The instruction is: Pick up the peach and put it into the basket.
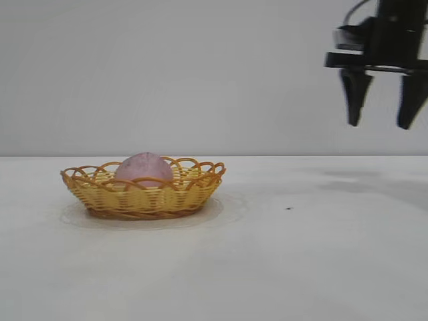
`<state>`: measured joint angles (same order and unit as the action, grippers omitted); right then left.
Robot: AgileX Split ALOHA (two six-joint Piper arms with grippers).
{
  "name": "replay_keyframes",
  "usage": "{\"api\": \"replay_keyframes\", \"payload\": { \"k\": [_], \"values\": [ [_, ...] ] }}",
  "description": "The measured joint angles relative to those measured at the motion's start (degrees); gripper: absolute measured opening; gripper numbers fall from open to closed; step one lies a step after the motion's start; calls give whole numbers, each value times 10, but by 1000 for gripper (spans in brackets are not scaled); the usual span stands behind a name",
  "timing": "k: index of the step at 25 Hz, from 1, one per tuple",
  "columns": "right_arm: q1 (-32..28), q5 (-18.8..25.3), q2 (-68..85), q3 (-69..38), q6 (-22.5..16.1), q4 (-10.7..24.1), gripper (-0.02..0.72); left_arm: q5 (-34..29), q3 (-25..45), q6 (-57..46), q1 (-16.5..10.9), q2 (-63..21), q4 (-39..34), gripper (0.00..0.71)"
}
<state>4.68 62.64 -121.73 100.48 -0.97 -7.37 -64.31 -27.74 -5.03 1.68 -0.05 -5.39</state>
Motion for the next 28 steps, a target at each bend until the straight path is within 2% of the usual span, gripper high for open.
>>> {"api": "replay_keyframes", "payload": {
  "k": [5, 7, 9, 13, 16, 20, 25, 28],
  "values": [
    [-17, -19, 8, -8, 2, -9, 471, 1, 0, 0, 0, -9, 0, 273],
    [-17, -40, 34, -42, 6, -12, 471, 1, 0, 0, -2, -9, 0, 273],
    [-17, -81, 87, -116, 6, -13, 417, 1, 0, 0, -3, -9, 0, 273],
    [-17, -198, 260, -321, 7, -13, 420, 1, 0, 0, -3, -10, 0, 273],
    [-17, -239, 396, -466, 8, -3, 420, 1, 0, 0, -3, -10, 0, 273],
    [-17, -229, 561, -597, 10, 8, 420, 1, 0, 0, -3, -10, 0, 273],
    [-17, -144, 739, -674, 10, 9, 420, 1, 0, 0, -3, -10, 0, 273],
    [-17, -96, 843, -699, 10, 22, 420, 1, 0, 0, -3, -10, 0, 273]
  ]
}}
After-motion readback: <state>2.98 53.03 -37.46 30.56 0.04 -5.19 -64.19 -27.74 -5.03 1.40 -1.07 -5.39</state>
